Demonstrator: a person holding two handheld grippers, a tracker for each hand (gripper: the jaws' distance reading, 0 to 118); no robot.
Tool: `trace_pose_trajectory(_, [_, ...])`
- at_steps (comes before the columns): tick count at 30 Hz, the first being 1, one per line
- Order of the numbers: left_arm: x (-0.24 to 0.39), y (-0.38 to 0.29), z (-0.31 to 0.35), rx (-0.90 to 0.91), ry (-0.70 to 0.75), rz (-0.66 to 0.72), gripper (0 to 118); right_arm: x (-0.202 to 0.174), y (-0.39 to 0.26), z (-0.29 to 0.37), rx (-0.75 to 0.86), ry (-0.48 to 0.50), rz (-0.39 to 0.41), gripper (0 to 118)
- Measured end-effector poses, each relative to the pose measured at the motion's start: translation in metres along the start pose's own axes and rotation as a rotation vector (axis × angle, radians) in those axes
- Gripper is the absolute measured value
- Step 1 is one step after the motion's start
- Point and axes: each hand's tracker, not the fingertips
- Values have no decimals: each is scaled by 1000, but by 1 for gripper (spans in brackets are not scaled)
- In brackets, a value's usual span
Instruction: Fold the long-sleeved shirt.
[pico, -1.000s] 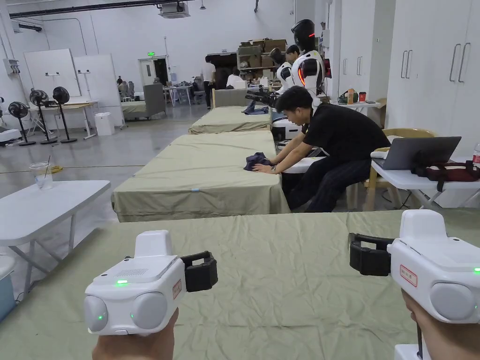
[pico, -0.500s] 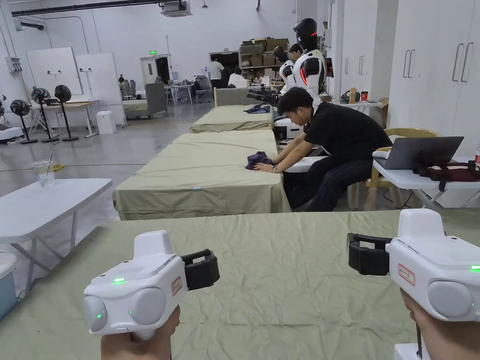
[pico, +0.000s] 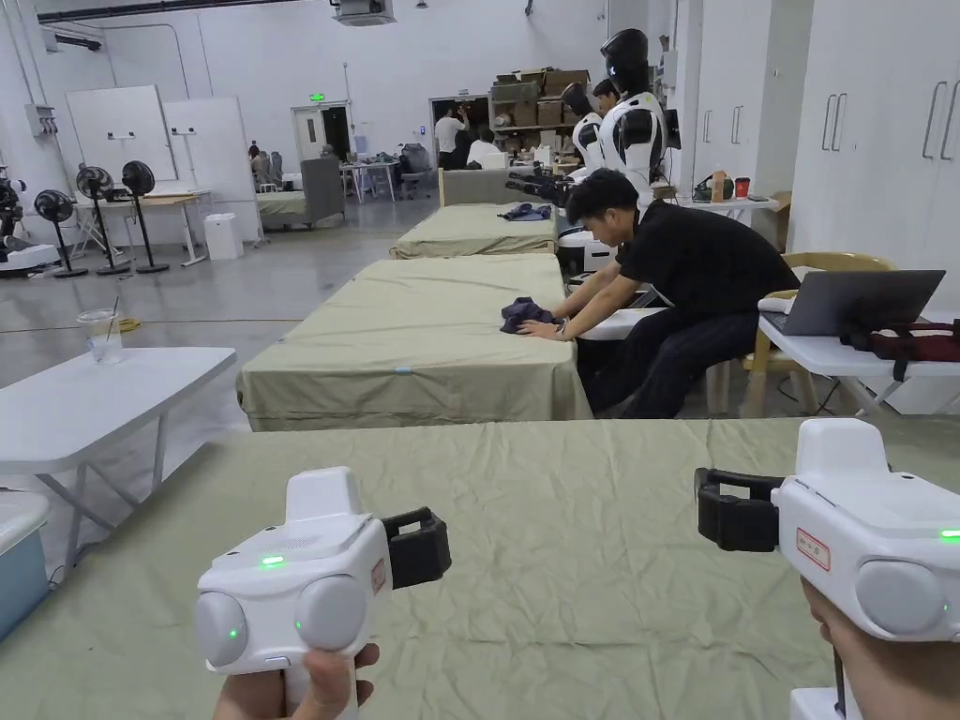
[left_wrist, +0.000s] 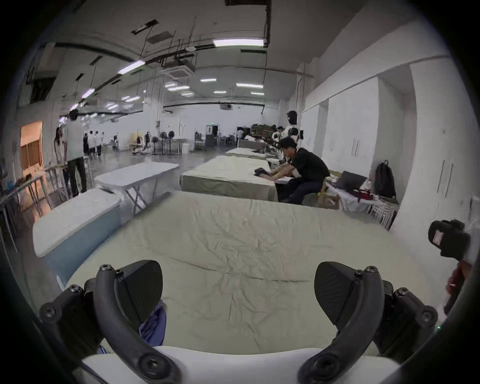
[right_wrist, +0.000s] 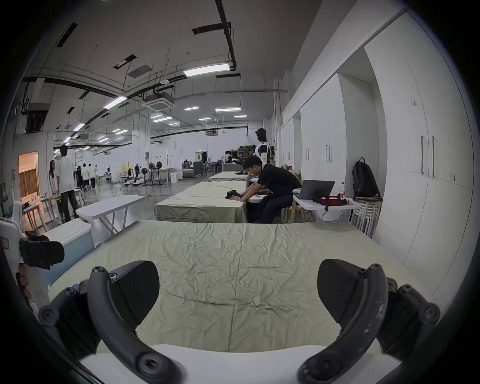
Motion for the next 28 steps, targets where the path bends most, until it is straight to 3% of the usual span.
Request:
trace_pose_trajectory(4, [-9,3,3,-26,-150,142,116,-2,-3,-3,-11,8,-2,118])
trace_pose_trajectory(11, [15,-1,6,0,81,-112,114,-3,-4,-4,-15,6,-2,118])
trace_pose_trajectory(15, [11,-4,1,-14,23,-58,113,-2,-2,-1,-11,9,-1,118])
trace_pose_trajectory(20, [11,-7,-1,-3,60,-106,113,2,-2,1,-5,2,-5,118])
trace_pose_trajectory(26, [8,-7,1,8,37,-56,113,3,-3,2,-8,-2,-2,118])
trace_pose_trajectory(28, [6,-5,4,1,-23,-34,113,4,-4,2,-10,-3,-3,118])
